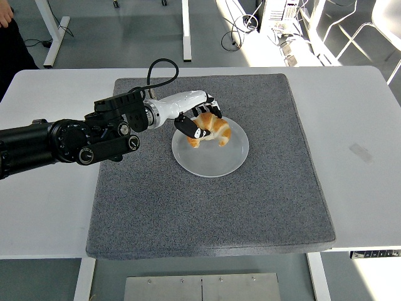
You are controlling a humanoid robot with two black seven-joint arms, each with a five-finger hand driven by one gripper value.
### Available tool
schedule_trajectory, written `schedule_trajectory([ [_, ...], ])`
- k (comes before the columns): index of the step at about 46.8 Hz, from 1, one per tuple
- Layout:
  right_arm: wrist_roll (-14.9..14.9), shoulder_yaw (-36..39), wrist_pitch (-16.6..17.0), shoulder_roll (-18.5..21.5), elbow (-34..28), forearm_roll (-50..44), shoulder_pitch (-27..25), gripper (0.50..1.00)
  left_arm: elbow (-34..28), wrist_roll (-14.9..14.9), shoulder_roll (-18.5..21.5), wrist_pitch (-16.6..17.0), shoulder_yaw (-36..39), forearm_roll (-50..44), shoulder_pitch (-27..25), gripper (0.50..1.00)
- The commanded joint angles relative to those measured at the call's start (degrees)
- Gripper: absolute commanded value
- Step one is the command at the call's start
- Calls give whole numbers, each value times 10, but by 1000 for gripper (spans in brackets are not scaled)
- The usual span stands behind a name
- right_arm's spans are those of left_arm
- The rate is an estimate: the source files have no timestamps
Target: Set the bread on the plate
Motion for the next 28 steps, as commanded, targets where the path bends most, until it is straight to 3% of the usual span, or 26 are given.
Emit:
schedule_trajectory([
  [1, 0, 0, 0, 0, 0, 0, 0, 1000, 3, 0, -3, 0, 2, 1, 5, 637],
  [28, 0, 0, 0, 0, 0, 0, 0, 1000, 33, 0, -18, 0, 8, 16, 26, 664],
])
